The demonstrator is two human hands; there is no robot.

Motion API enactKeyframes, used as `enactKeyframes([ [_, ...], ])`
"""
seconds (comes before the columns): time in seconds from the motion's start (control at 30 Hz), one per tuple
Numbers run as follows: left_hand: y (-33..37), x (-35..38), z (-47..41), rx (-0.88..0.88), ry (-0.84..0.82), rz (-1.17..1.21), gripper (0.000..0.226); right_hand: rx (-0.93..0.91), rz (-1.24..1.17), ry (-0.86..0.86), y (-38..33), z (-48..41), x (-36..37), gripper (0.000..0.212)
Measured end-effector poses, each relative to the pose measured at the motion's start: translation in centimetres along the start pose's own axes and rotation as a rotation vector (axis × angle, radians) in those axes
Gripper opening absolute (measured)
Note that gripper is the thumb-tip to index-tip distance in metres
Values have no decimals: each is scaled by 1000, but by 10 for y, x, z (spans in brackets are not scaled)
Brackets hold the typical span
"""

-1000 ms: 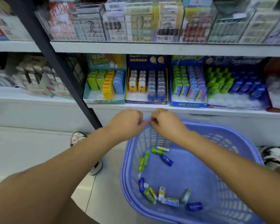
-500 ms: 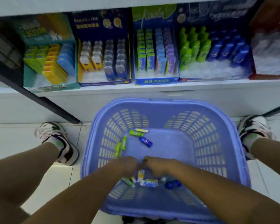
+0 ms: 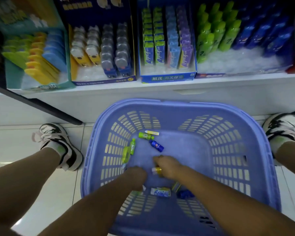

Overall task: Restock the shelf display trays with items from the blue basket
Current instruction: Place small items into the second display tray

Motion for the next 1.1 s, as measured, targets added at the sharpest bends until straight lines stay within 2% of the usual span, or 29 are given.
enactKeyframes([
  [0.13,-1,-9,6,-62,-4,137,31,64,-133,-164,12,5,-25,10],
  [0.2,-5,-26,12,-83,82,240,27,99,-295,-208,11,12,-41,8],
  [0.33,-19,-74,38,-103,273,420,49,85,-590,-252,-2,33,-76,16],
  [0.43,-31,-111,71,-121,427,539,44,64,-688,-169,-15,46,-112,24],
  [0.5,-38,-134,98,-122,533,655,42,46,-719,-81,-22,53,-137,24],
  [0.57,-42,-154,123,-100,619,825,38,63,-727,-36,-24,59,-153,10],
  [0.67,-47,-172,163,-54,703,1052,33,121,-507,63,-17,63,-170,24],
  [0.73,-49,-179,192,-24,744,1119,33,156,-363,156,-11,65,-182,16],
  [0.77,-50,-181,206,-12,758,1153,33,160,-376,177,-12,67,-186,12],
  [0.87,-60,-183,243,4,787,1256,30,85,-684,126,-36,73,-195,21],
  [0.97,-73,-186,273,53,831,1385,27,-77,-1036,32,-88,85,-215,31],
  [1.03,-83,-187,287,90,860,1490,25,-211,-1173,-5,-125,97,-235,31],
  [1.1,-94,-187,297,126,897,1591,24,-327,-1196,51,-154,106,-256,25],
])
Point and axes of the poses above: each hand's wrist, its own z-axis away from the middle knuckle, its own x-axis out of the palm, y = z × x, the point moved 8 cm from there along -z, towards the middle knuckle, and after that the axes turned 8 degrees about x, right-handed, at the moved point
